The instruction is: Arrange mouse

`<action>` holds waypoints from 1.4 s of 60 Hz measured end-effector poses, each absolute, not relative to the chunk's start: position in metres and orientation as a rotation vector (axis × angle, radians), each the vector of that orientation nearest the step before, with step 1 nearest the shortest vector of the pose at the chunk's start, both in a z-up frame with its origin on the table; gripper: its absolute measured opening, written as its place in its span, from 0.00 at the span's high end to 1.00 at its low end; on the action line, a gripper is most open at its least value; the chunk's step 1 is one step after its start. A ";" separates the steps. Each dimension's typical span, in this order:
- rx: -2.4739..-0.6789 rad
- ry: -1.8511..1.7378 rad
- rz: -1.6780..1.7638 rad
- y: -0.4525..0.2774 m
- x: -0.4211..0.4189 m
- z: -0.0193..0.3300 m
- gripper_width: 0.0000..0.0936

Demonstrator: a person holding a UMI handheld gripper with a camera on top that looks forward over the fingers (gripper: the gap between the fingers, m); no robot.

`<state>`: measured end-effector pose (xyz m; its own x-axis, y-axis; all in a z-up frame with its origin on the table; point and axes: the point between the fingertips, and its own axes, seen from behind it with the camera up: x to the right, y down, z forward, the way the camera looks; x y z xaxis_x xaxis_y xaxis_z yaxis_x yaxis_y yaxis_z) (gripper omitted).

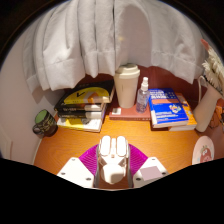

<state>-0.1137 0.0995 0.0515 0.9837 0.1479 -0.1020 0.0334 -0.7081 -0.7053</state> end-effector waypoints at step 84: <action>-2.437 -0.070 -0.032 0.038 0.276 0.037 0.19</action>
